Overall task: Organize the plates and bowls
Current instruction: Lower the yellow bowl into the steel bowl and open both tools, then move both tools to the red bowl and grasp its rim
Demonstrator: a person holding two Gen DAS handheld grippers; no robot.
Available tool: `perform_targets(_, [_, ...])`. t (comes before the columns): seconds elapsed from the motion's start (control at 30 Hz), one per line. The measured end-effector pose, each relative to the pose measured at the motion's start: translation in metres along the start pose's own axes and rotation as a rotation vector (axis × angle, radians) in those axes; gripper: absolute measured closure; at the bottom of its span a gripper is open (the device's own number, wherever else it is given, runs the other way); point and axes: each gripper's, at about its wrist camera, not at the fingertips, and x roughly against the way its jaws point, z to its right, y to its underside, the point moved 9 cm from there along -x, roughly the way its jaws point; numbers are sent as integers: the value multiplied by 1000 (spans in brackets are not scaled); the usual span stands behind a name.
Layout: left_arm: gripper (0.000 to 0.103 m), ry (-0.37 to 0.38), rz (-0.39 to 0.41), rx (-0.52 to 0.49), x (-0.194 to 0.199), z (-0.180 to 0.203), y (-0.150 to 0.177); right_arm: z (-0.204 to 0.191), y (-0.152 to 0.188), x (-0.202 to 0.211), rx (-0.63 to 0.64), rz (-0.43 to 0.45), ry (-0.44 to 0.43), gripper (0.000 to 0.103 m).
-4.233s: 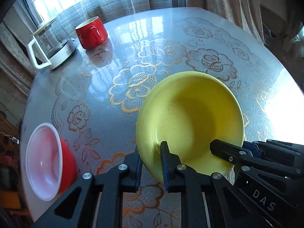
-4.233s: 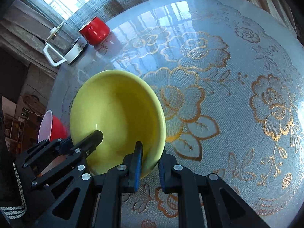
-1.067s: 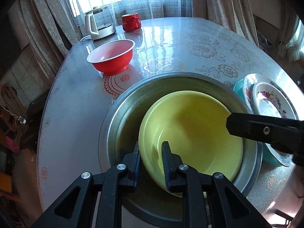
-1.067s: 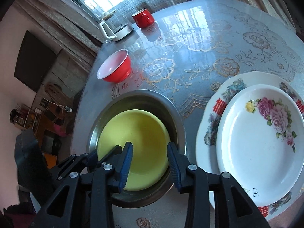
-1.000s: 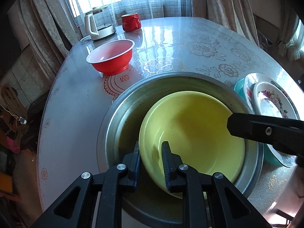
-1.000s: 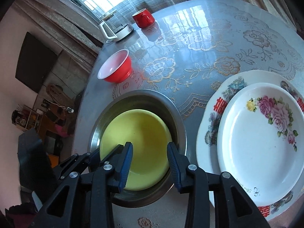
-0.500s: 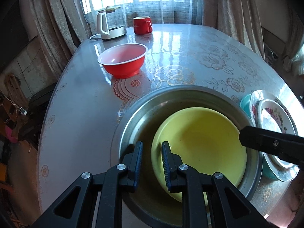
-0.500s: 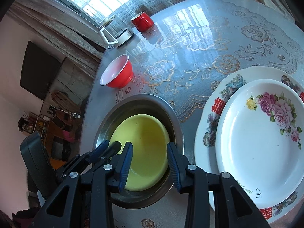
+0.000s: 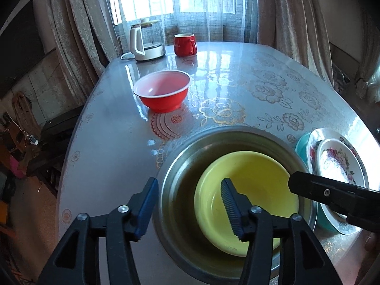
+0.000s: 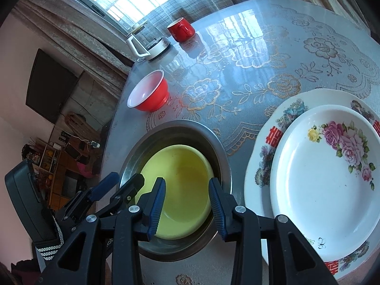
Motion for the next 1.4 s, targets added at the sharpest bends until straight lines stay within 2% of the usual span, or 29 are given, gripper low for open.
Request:
perform_targets(0.33, [31,-9,2,51,1,-15,-4,-8,-6,0,34,20,-4,65])
perform_targets(1.1, [21,-64,-22,148,-10,-52,-5,-16,-24,-15,53,16,14,65])
perform_targets(1.4, [18,-80,-39,178,-21,-67,-13,-26,-46,-24,83,23,24,65])
